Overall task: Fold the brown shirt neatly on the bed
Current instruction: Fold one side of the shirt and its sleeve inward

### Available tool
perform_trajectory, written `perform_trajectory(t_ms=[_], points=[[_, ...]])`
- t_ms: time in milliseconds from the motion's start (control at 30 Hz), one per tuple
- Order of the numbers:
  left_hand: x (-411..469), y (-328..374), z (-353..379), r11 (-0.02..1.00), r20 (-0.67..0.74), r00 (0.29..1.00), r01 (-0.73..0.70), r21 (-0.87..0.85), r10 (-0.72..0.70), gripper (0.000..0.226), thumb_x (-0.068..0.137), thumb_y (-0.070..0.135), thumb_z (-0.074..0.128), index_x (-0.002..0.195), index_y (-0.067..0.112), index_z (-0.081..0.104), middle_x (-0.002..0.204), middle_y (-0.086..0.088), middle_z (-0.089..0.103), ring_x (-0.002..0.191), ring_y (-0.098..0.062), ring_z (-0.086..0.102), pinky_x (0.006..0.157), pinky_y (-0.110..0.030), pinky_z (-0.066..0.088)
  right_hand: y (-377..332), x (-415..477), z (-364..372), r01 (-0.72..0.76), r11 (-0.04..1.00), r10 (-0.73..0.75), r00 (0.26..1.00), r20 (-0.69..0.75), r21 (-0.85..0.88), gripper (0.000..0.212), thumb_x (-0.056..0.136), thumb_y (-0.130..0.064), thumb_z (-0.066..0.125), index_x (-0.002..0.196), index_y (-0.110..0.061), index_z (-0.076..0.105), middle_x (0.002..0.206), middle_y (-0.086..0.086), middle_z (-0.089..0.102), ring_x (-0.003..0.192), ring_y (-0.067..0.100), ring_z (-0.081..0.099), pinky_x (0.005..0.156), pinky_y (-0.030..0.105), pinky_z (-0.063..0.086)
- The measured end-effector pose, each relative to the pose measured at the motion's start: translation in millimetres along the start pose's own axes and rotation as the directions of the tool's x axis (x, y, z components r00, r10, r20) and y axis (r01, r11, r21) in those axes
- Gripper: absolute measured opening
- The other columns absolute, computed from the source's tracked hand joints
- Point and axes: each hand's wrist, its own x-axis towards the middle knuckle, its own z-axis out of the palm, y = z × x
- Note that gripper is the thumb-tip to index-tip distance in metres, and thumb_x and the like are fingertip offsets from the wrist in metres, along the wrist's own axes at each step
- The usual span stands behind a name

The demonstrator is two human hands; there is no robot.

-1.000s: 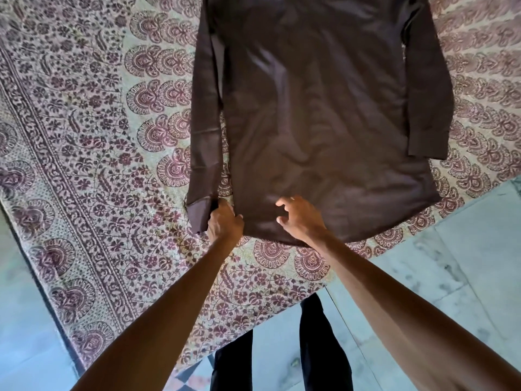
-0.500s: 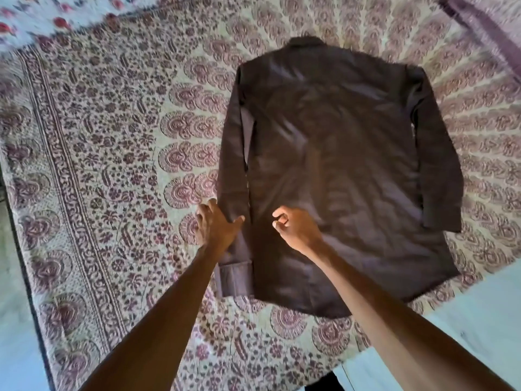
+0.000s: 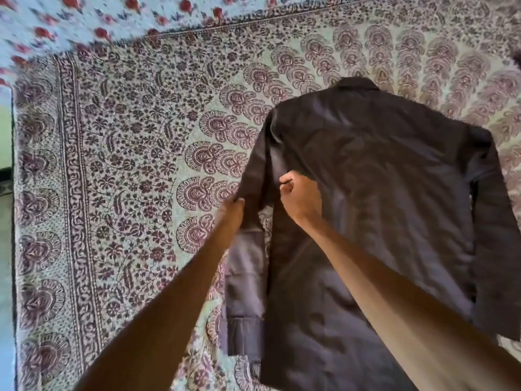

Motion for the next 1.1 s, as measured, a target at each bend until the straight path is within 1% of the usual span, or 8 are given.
perform_trajectory(t_ms=[100,300,433,533,767,967,1033,1100], points=[[51.4,9.5,-55.8,0.992,-0.117,0.992,0.031,-0.124,-0.046,0.040,0.099,0.024,0.046,0.120,-0.009,0.056,0.095,-0.021,0.061,0.097,-0.031,0.057,0.086,-0.043,0.047,-8.2,29.2,8.4,0.089,0.996,-0.087,0.991,-0.098,0.019,0.027,0.087,-0.011,0.048,0.102,-0.023,0.067,0.104,-0.001,0.069,0.098,0.019,0.064,0.080,0.033,0.050],[109.5,21.6,-131.5,0.919,-0.526,0.799,-0.081,0.386,0.292,0.046,0.087,0.031,0.050,0.124,0.005,0.044,0.126,-0.020,0.048,0.115,-0.039,0.047,0.095,-0.052,0.043,-19.1,77.2,50.6,0.210,0.962,-0.243,0.950,-0.195,-0.173,0.024,0.083,-0.015,0.058,0.105,-0.022,0.066,0.104,0.002,0.064,0.101,0.024,0.057,0.088,0.037,0.047],[96.8,37.1,-100.7,0.608,-0.283,0.713,-0.248,0.754,0.641,0.067,0.088,0.058,0.048,0.133,0.010,0.041,0.143,-0.023,0.037,0.130,-0.038,0.037,0.108,-0.055,0.028,-28.9,89.8,64.4,0.222,0.927,-0.279,0.947,-0.157,-0.302,0.033,0.085,-0.019,0.060,0.118,-0.024,0.060,0.117,0.002,0.057,0.109,0.027,0.050,0.088,0.041,0.046],[93.6,41.9,-76.1,0.444,-0.093,0.766,-0.264,0.856,0.636,0.074,0.085,0.050,0.060,0.141,0.012,0.030,0.146,-0.021,0.032,0.134,-0.041,0.033,0.108,-0.060,0.025,-40.3,97.0,70.8,0.268,0.871,-0.321,0.945,-0.065,-0.411,0.041,0.088,-0.025,0.059,0.129,-0.025,0.054,0.131,0.004,0.050,0.121,0.029,0.044,0.094,0.045,0.043],[134.4,55.7,-138.8,0.643,-0.148,0.879,-0.208,0.737,0.454,0.031,0.090,0.009,0.060,0.120,0.007,0.054,0.110,-0.018,0.058,0.081,-0.026,0.055,0.067,-0.036,0.047,-55.8,137.3,88.2,0.168,0.889,-0.132,0.985,0.113,-0.426,0.062,0.093,-0.055,0.041,0.148,-0.029,0.030,0.162,0.010,0.009,0.149,0.034,0.003,0.115,0.060,0.010],[147.1,55.8,-175.4,0.698,-0.131,0.921,-0.178,0.693,0.366,0.020,0.094,0.015,0.057,0.112,0.006,0.061,0.106,-0.022,0.063,0.094,-0.036,0.059,0.069,-0.035,0.038,-56.0,147.5,105.3,0.185,0.874,-0.124,0.979,0.161,-0.449,0.077,0.091,-0.070,0.022,0.154,-0.030,0.005,0.163,0.008,-0.010,0.148,0.034,-0.013,0.115,0.063,-0.005],[144.9,51.2,-174.1,0.670,-0.157,0.900,-0.177,0.721,0.406,0.022,0.093,0.014,0.056,0.114,0.006,0.055,0.111,-0.021,0.059,0.093,-0.034,0.055,0.073,-0.038,0.040,-56.3,147.7,107.4,0.172,0.881,-0.129,0.984,0.127,-0.440,0.077,0.091,-0.071,0.022,0.154,-0.030,0.004,0.163,0.007,-0.010,0.148,0.034,-0.012,0.115,0.063,-0.006],[145.6,45.4,-168.0,0.553,-0.175,0.774,-0.256,0.793,0.609,0.029,0.089,0.012,0.061,0.116,0.009,0.052,0.116,-0.018,0.054,0.100,-0.032,0.053,0.084,-0.043,0.044,-55.7,152.4,107.2,0.159,0.884,-0.132,0.987,0.091,-0.439,0.076,0.091,-0.070,0.021,0.154,-0.030,0.004,0.163,0.007,-0.008,0.149,0.031,-0.011,0.115,0.063,-0.006]])
